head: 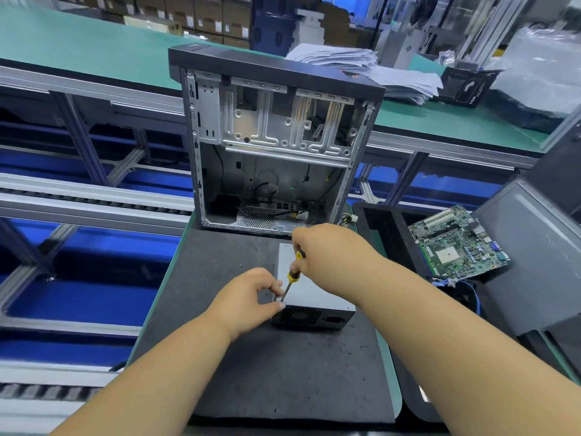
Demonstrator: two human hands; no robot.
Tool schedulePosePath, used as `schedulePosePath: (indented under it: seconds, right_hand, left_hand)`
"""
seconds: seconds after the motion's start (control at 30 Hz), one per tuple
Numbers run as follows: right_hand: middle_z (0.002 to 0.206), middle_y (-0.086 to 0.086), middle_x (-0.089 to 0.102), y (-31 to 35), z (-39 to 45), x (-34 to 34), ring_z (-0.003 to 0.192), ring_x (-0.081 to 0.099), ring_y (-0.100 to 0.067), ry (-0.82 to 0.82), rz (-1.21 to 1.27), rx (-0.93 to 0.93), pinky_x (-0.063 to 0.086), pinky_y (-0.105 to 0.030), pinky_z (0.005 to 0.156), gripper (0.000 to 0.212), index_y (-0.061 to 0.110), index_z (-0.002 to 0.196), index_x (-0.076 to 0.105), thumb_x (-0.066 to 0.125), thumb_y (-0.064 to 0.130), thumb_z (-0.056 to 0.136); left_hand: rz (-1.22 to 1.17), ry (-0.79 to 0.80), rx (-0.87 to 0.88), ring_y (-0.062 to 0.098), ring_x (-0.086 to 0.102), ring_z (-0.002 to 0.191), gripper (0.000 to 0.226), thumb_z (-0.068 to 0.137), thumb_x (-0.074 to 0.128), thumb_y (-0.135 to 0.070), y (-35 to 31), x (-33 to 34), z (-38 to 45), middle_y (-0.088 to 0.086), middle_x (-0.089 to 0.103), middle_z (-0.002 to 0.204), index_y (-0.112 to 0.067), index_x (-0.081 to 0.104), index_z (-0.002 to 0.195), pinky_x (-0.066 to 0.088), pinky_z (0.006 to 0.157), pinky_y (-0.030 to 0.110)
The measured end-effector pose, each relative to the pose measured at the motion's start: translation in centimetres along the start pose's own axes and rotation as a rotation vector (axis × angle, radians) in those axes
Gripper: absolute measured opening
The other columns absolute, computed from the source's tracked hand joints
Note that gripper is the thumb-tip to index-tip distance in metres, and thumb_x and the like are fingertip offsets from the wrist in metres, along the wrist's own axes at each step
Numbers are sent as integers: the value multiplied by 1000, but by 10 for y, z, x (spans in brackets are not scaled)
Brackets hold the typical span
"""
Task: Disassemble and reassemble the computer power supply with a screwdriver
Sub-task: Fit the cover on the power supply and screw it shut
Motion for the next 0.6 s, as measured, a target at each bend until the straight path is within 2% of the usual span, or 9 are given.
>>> schedulePosePath:
  seconds: [0.1,0.27,0.33,0.4,0.5,0.6]
  right_hand:
    - [67,4,39,0,6,4,66,44,-20,-20,-52,59,24,-30,47,33,19,86,42,52,48,96]
    - [63,1,40,-15,9,7,52,36,-16,-52,-159,214,25,-25,45,48,16,66,39,42,50,99]
    - [63,1,43,-18,8,6,51,38,-16,-48,-175,226,26,-24,45,50,17,64,40,40,53,99]
    - [69,3,48,-17,5,9,58,45,-17,-44,-86,161,28,-27,47,43,19,74,44,42,56,97]
    - [90,3,58,-7,-2,11,80,54,-23,-17,183,-2,43,-37,62,19,21,92,42,49,37,98]
    - [91,0,58,0,-5,11,81,53,-24,-25,183,-65,40,-36,62,14,20,91,42,51,29,98]
  left_hand:
    - [9,-4,-5,-17,56,100,18,76,81,-23,0,-1,-1,-28,58,98,-34,67,80,36,73,1]
    - [-8,2,-14,-17,56,104,21,77,79,-19,0,1,-1,-27,59,98,-36,67,79,37,73,0]
    - [4,-1,-13,-17,56,104,21,78,77,-19,-1,0,0,-27,59,97,-36,66,79,36,73,1]
    - [27,-5,-6,-14,56,101,20,78,76,-21,-2,0,0,-26,59,97,-38,65,79,35,73,4]
    - [44,-5,-1,-5,57,99,17,79,73,-25,-2,1,-1,-23,59,99,-39,64,81,41,77,15]
    - [44,-2,4,-2,57,100,13,81,71,-28,0,3,-4,-24,58,101,-39,64,85,45,82,21]
Point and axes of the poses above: each hand's wrist, its own z-axis towards the middle knuckle, its own x-axis out of the palm, y = z × x, the point moved 8 cm from there along z, towards the middle knuckle
